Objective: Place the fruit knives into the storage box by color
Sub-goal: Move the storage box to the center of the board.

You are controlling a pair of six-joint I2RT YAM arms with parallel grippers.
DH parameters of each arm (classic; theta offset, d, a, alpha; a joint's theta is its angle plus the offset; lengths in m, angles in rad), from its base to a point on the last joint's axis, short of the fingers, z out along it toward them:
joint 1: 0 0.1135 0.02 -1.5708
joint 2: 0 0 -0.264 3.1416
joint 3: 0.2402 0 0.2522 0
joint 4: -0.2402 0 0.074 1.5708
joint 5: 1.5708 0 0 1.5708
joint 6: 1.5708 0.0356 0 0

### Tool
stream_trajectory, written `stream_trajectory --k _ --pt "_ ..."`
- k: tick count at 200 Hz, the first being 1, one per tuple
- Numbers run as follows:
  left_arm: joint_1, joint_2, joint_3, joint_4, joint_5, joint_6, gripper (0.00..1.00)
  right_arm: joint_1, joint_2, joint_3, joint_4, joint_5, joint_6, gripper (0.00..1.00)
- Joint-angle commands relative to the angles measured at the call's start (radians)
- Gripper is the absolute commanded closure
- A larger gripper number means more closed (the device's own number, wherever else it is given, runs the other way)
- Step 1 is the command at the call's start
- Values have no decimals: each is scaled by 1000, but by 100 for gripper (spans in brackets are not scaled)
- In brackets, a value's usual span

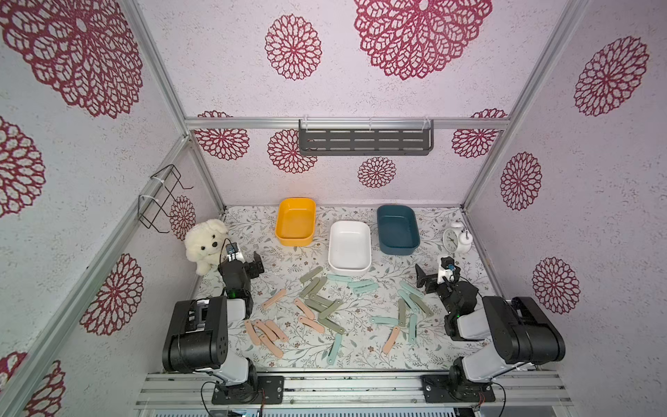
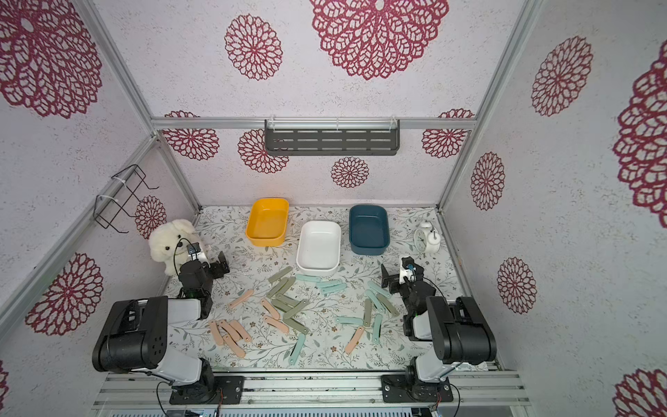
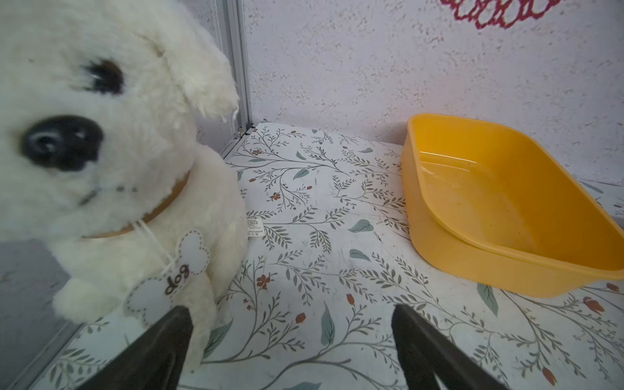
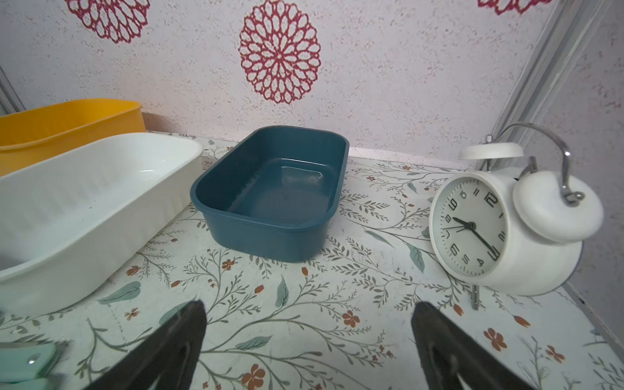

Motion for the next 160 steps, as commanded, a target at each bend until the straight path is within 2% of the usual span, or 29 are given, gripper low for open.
stream_trajectory --k 1,106,142,160 --pt "-3 1 7 20 0 -3 3 -9 -9 18 20 -10 11 0" --pt "-3 1 7 19 1 -3 3 -10 -12 6 38 -3 13 0" --pt "-4 2 7 19 -1 -3 3 -10 -15 -65 160 259 114 1" --pt "-4 1 7 20 1 -3 3 -10 -12 -64 168 262 114 0"
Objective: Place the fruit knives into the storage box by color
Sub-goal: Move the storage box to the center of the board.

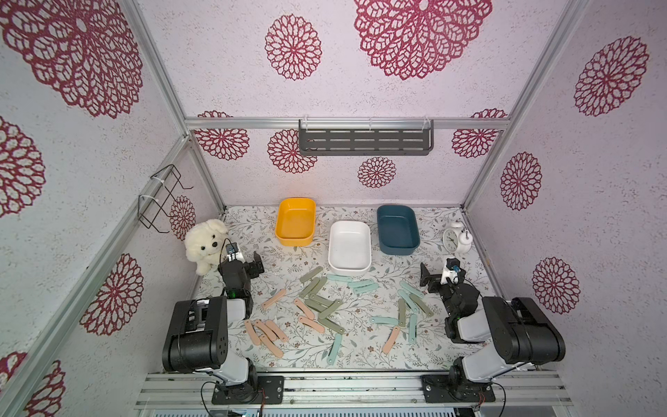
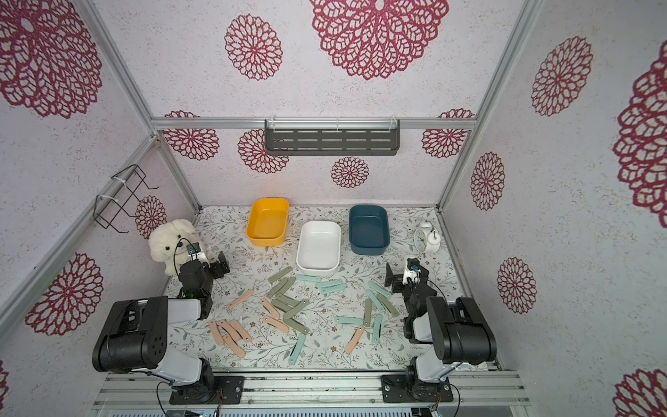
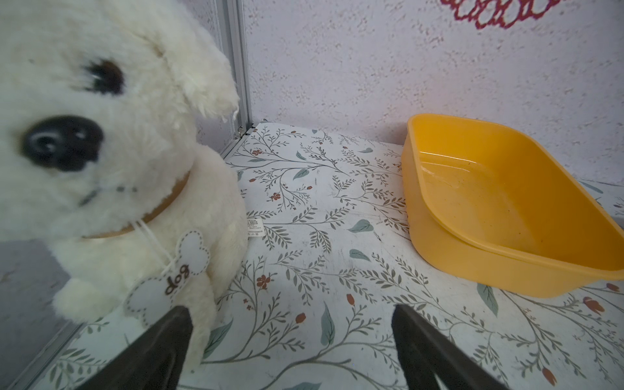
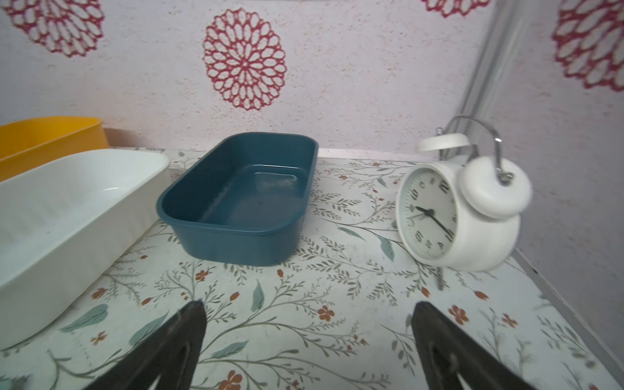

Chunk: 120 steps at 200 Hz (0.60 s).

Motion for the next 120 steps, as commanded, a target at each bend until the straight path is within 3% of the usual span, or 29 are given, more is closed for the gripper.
stream_trajectory --k 1,99,120 --pt "-4 1 7 20 0 -3 3 -4 -13 -6 80 107 51 0" --pt "-4 -5 6 26 -1 0 3 12 -18 73 -70 33 2 0" --pt "-7 -85 99 -209 -16 -12 3 17 -85 94 -169 41 -4 0"
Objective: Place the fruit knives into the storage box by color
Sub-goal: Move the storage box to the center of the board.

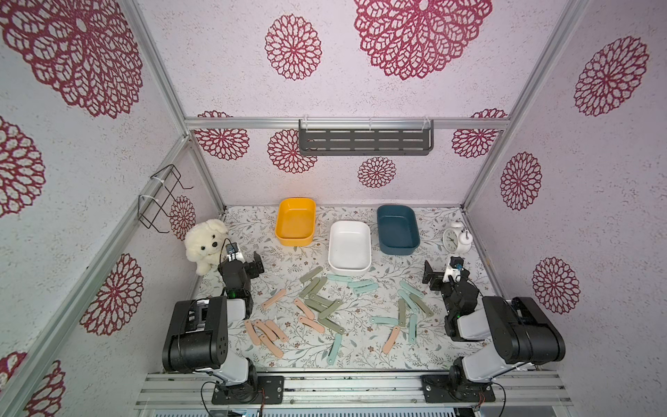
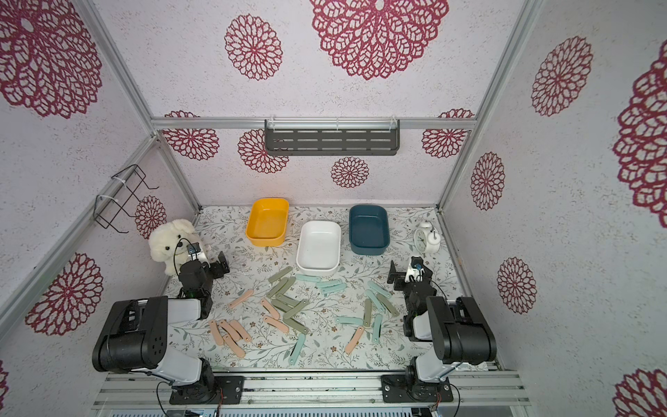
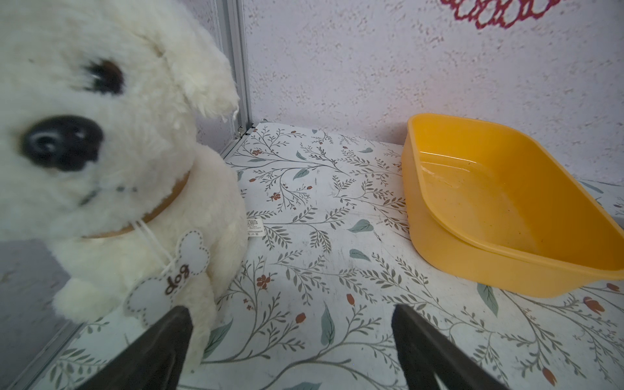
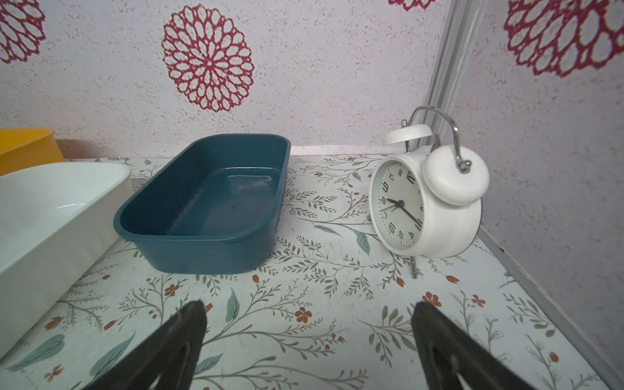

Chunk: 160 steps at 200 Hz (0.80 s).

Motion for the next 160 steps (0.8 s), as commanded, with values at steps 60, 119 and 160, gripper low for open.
stream_trajectory --k 60,119,160 --pt "-127 -189 434 -801 -176 -154 3 179 -245 154 -386 288 -61 1" --pt "-265 -235 522 -1185 -147 -380 3 305 -368 310 -876 280 212 1" --pt "-311 -247 512 -1316 -27 -465 3 380 -191 502 -1254 115 308 1"
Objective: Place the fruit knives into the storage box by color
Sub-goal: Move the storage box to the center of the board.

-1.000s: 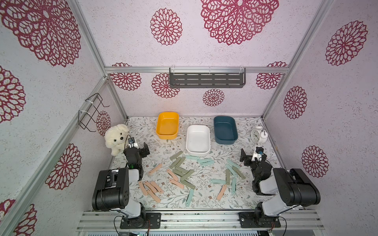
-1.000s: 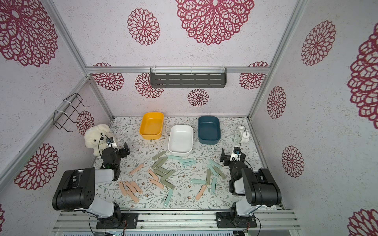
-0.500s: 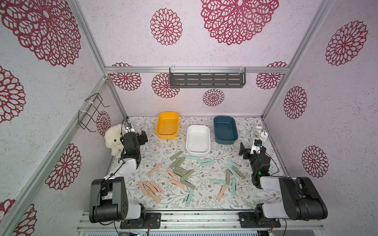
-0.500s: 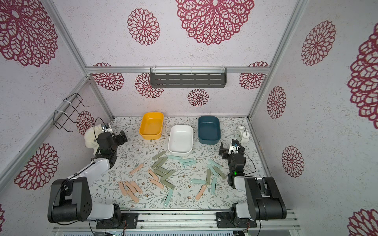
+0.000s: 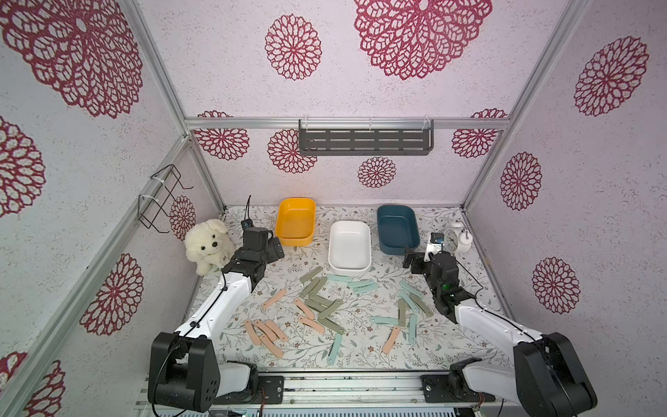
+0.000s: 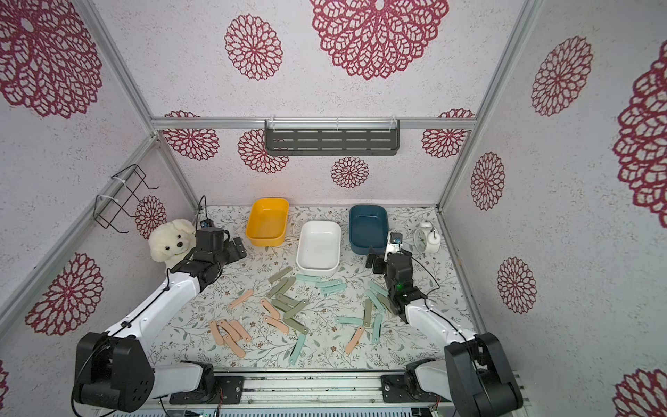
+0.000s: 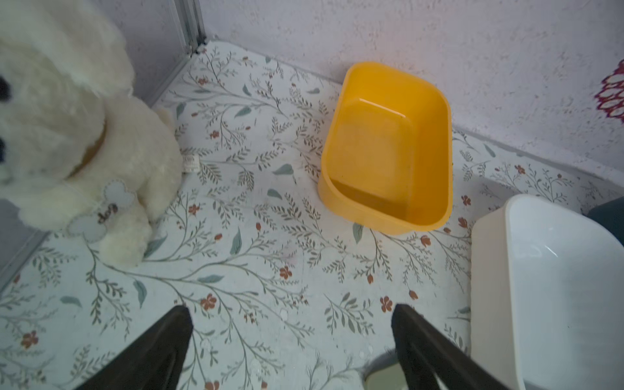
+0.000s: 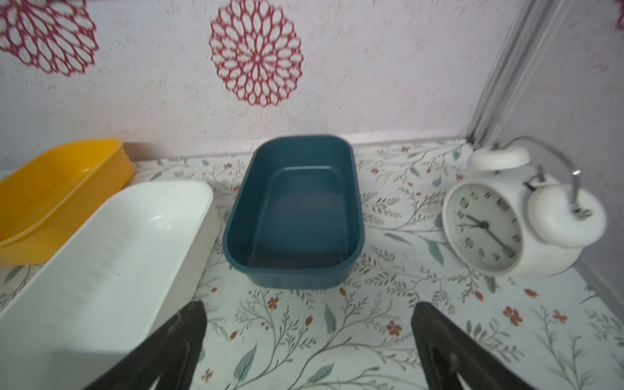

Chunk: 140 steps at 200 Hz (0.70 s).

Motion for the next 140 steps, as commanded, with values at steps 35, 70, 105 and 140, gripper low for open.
stream_trajectory --k 35,70,105,140 --pt "-78 6 12 -166 138 -125 3 187 181 162 -377 -111 104 0" --pt "-102 65 42 -159 163 -133 3 287 322 287 -449 -102 66 1" --pt "-103 129 116 -184 183 -103 3 329 431 406 -468 -43 37 1" --pt "-99 185 216 -215 192 -43 3 326 503 485 -464 24 22 1"
